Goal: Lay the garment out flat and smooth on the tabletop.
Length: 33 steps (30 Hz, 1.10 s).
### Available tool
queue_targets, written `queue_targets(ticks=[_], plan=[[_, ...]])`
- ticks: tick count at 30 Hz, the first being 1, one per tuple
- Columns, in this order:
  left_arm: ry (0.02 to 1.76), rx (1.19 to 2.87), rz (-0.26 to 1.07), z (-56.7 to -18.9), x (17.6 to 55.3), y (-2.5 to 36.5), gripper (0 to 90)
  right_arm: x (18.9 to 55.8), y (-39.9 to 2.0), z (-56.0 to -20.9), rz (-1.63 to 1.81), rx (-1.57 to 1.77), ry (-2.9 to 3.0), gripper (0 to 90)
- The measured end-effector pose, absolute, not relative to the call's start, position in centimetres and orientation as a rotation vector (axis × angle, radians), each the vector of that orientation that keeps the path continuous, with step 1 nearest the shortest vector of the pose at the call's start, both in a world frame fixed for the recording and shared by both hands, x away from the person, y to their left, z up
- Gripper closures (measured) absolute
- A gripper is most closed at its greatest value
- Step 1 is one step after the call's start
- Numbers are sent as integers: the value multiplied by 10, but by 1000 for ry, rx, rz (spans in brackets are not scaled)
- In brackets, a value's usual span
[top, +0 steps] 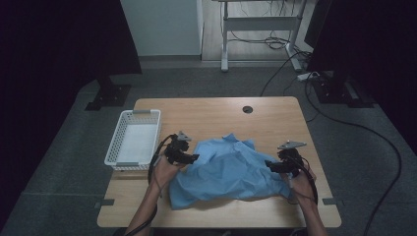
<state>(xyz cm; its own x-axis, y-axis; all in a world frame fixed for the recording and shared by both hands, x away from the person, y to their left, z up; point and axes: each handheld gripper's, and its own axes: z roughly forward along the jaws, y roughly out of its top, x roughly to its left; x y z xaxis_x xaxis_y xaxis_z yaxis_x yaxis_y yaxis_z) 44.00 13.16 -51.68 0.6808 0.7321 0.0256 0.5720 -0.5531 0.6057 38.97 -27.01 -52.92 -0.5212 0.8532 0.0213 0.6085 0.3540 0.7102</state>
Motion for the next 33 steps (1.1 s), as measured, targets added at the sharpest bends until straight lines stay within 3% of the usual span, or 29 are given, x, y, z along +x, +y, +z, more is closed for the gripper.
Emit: queue_targets(ticks=[2, 4, 5, 9, 11, 13, 17, 18, 19, 22, 23, 24, 26, 29, 33], plan=[[1016, 2364, 389, -528, 449, 126, 384, 394, -269, -536, 944, 1257, 2296, 307], [1021, 2353, 363, -533, 454, 124, 394, 398, -267, -542, 922, 1217, 2332, 366], [1020, 2340, 344, -533, 454, 124, 437, 399, -264, -544, 899, 1199, 2352, 434], [973, 2358, 294, -530, 449, 118, 812, 391, -252, -544, 864, 1178, 2362, 828], [953, 2375, 404, -526, 443, 115, 876, 385, -244, -542, 793, 1114, 2369, 874], [926, 2285, 450, -509, 432, 119, 881, 377, -240, -531, 769, 1060, 2332, 879], [833, 2061, 501, -442, 405, 137, 881, 356, -250, -471, 877, 1014, 2164, 880], [833, 2061, 501, -442, 405, 137, 881, 353, -255, -454, 913, 1008, 2111, 880], [797, 1965, 551, -412, 399, 146, 881, 351, -258, -439, 944, 1011, 2060, 881], [838, 1917, 618, -406, 420, 146, 868, 367, -267, -415, 998, 1020, 1962, 862], [942, 1961, 661, -418, 438, 143, 839, 381, -268, -419, 1000, 1042, 1941, 753], [1074, 2034, 659, -433, 458, 142, 734, 398, -268, -427, 982, 1093, 1951, 591], [1223, 2073, 631, -454, 477, 147, 584, 424, -270, -449, 984, 1213, 2049, 486], [1169, 2020, 583, -461, 466, 154, 483, 424, -272, -470, 1032, 1220, 2085, 385], [1120, 2036, 527, -464, 456, 154, 405, 414, -272, -478, 1036, 1212, 2138, 330]])
